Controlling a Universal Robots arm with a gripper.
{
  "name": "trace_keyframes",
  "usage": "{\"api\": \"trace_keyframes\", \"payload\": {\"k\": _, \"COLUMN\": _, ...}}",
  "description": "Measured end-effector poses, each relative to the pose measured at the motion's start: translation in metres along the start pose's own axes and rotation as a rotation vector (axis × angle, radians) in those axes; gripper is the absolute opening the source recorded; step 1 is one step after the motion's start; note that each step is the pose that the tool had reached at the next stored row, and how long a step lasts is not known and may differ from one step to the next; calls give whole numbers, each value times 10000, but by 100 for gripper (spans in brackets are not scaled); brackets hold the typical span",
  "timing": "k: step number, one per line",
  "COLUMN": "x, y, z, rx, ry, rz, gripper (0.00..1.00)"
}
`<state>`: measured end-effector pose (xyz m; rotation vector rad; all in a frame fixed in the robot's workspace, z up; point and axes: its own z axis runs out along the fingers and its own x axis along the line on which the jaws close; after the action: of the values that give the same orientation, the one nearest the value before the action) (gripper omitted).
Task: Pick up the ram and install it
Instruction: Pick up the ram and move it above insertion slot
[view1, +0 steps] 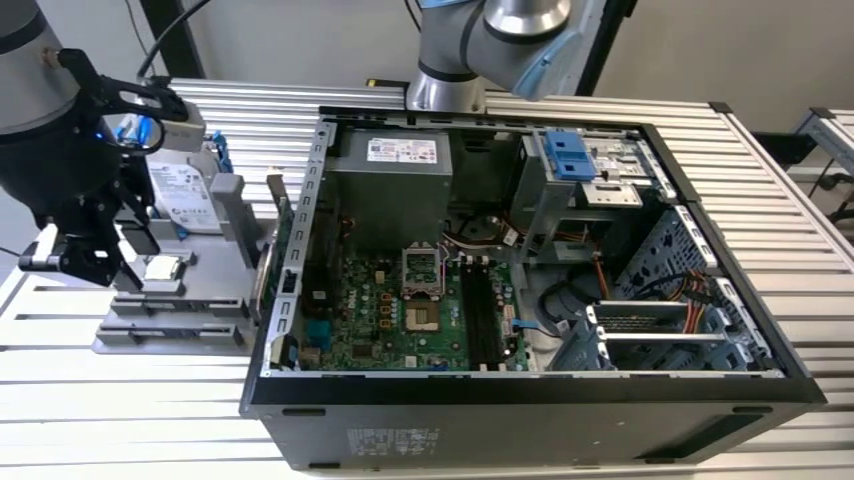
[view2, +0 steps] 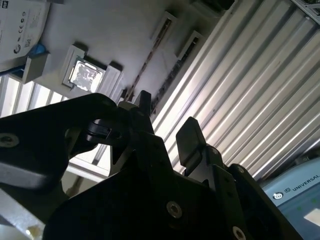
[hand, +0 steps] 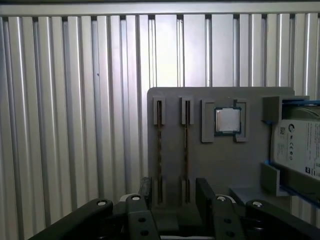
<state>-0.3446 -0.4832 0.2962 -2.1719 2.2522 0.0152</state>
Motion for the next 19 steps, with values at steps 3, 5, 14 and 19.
{"api": "trace_keyframes", "payload": {"k": 3, "x": 1, "y": 2, "z": 33, "rx": -4, "ry": 3, "rz": 4, "gripper": 100}}
{"api": "trace_keyframes", "payload": {"k": 5, "x": 3, "y": 3, "z": 60, "rx": -5, "ry": 3, "rz": 5, "gripper": 100}}
{"api": "trace_keyframes", "payload": {"k": 14, "x": 25, "y": 9, "z": 170, "rx": -5, "ry": 2, "rz": 5, "gripper": 100}}
{"api": "trace_keyframes", "payload": {"k": 19, "x": 30, "y": 12, "z": 208, "rx": -7, "ry": 3, "rz": 4, "gripper": 100}}
